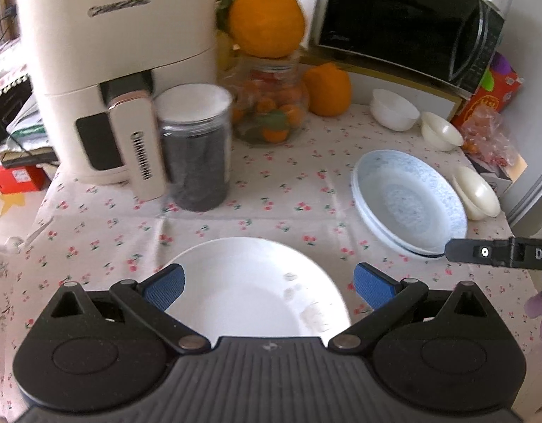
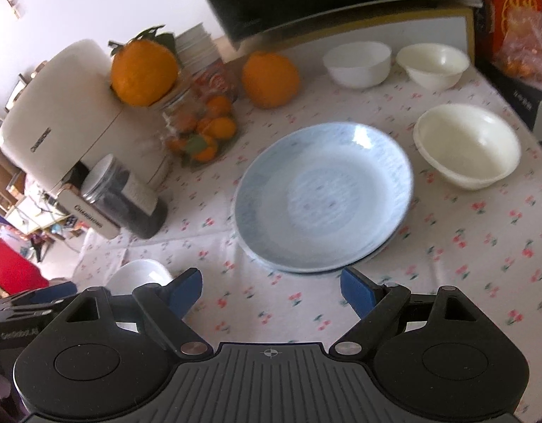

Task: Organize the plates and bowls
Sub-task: 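Move both grippers to the rim of the large white plate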

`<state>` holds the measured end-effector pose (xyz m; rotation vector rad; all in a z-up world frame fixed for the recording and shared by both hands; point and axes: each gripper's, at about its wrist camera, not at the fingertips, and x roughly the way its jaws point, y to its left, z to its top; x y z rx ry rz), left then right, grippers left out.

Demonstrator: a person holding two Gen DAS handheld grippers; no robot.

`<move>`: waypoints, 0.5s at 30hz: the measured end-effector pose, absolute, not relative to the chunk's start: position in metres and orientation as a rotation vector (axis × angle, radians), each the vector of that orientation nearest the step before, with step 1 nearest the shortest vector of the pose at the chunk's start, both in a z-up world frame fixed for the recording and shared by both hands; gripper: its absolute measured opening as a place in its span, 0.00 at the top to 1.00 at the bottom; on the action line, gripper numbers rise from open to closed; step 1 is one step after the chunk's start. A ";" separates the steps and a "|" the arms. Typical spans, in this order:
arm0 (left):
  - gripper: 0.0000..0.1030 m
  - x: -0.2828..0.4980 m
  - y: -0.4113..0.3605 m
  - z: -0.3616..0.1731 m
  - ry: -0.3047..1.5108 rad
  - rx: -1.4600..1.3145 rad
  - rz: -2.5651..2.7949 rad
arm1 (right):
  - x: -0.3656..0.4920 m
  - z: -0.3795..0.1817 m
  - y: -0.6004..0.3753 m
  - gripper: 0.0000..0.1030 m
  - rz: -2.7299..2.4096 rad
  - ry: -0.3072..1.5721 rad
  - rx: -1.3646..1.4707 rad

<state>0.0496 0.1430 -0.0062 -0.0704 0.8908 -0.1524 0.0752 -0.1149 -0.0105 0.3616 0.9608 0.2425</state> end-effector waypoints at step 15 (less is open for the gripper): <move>0.01 0.045 0.198 -0.030 1.007 -0.087 -0.085 | 0.067 -0.033 -0.037 0.15 0.392 1.083 0.362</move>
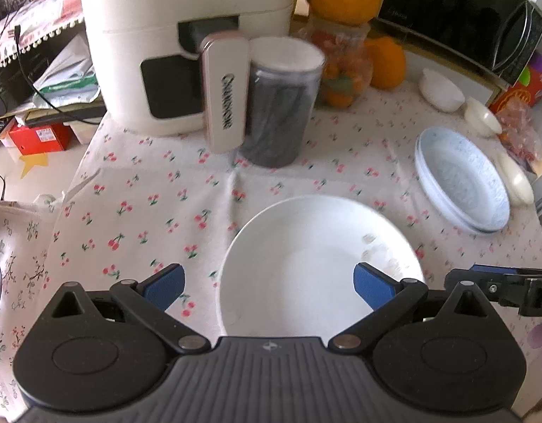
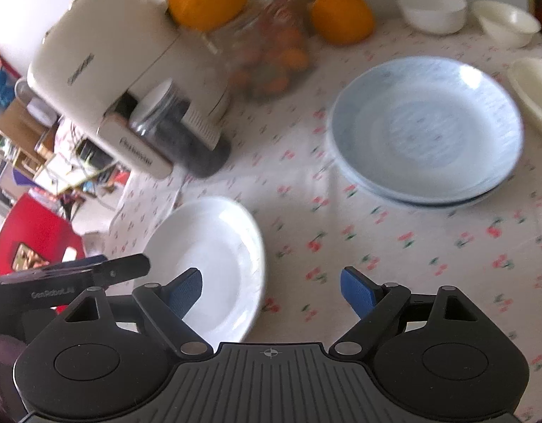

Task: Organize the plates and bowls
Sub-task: 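Move both grippers to the rim of the large white plate, then grasp the large white plate rim with the left gripper while the right gripper grasps it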

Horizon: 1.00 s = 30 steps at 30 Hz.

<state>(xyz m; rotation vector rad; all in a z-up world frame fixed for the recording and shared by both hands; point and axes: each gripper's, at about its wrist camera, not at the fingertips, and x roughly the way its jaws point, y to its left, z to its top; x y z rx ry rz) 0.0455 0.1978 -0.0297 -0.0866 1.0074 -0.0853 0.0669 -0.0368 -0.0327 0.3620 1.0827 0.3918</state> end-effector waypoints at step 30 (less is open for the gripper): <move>0.62 0.047 0.223 -0.057 1.136 -0.209 -0.127 | 0.052 -0.061 0.004 0.54 0.429 1.072 0.284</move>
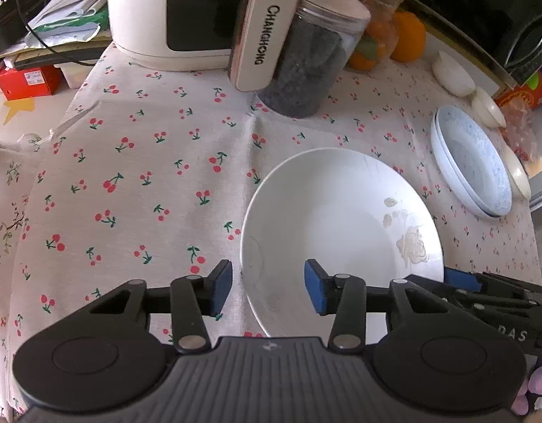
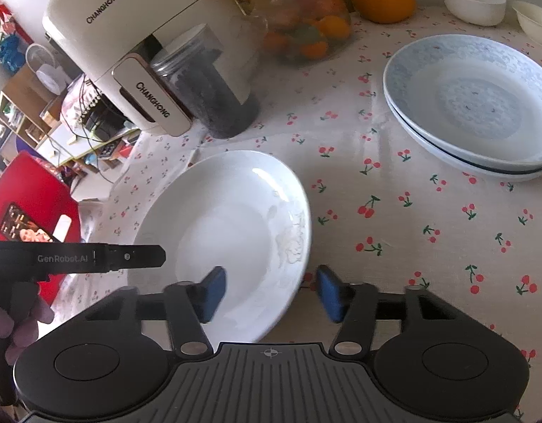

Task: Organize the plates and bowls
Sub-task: 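Grasp the large white plate rim with the left gripper while the right gripper grasps it, then carry the white plate over the blue-patterned plate stack with both grippers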

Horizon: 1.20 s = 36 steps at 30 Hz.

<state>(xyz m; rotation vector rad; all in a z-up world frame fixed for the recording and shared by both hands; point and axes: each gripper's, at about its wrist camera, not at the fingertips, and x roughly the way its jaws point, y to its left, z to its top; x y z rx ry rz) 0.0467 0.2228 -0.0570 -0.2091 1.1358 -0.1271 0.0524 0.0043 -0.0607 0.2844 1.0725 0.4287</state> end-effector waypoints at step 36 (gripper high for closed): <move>0.79 0.050 0.203 -0.043 1.037 -0.108 -0.192 | 0.057 -0.044 -0.023 0.82 0.429 0.948 0.240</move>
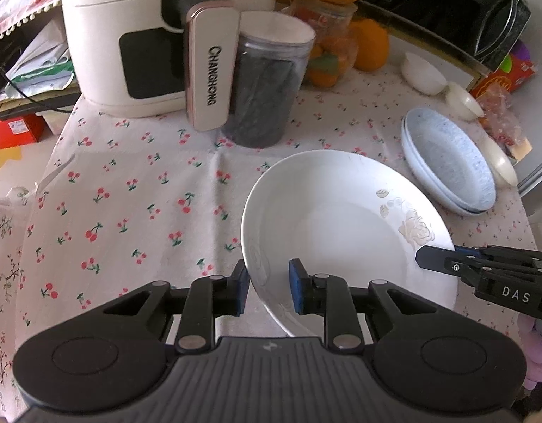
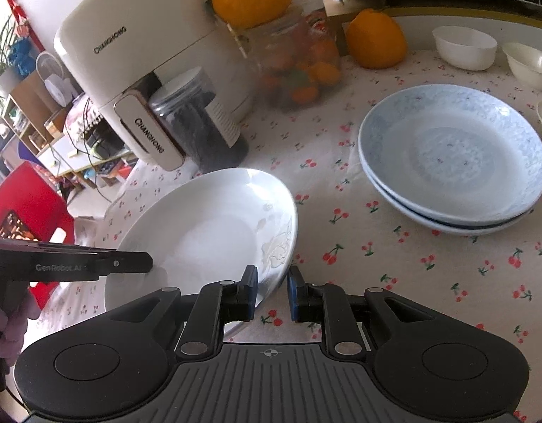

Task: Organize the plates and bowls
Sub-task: 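Carry the white plate over the blue-patterned plate stack with both grippers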

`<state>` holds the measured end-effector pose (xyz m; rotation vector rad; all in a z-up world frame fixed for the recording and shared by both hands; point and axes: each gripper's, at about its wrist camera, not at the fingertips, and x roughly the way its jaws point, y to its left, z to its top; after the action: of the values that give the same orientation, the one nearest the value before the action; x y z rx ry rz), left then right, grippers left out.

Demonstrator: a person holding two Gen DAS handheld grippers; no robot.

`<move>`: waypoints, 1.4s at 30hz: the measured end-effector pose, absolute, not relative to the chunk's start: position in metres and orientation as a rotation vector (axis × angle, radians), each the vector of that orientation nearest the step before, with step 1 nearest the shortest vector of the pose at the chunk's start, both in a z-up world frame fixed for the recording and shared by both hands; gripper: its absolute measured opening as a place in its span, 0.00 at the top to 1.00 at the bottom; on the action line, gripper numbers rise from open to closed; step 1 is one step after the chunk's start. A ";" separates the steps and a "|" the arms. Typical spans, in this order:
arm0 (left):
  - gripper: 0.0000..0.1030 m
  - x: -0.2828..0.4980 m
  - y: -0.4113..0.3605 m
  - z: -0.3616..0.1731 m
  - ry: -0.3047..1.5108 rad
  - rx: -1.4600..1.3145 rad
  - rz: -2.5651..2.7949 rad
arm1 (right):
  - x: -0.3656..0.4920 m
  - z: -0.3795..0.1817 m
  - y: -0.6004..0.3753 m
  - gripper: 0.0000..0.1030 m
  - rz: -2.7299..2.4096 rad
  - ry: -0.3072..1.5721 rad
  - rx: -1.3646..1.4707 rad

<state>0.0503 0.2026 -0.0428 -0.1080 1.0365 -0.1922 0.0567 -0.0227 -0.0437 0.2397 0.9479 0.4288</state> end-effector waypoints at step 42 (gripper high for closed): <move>0.79 0.086 0.080 -0.019 0.906 -0.101 -0.330 | 0.093 -0.022 -0.161 0.82 0.284 0.865 0.338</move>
<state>0.0860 0.0804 -0.0189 -0.1015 0.9061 -0.3303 0.0935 -0.1615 -0.0217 0.3378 0.8646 0.2840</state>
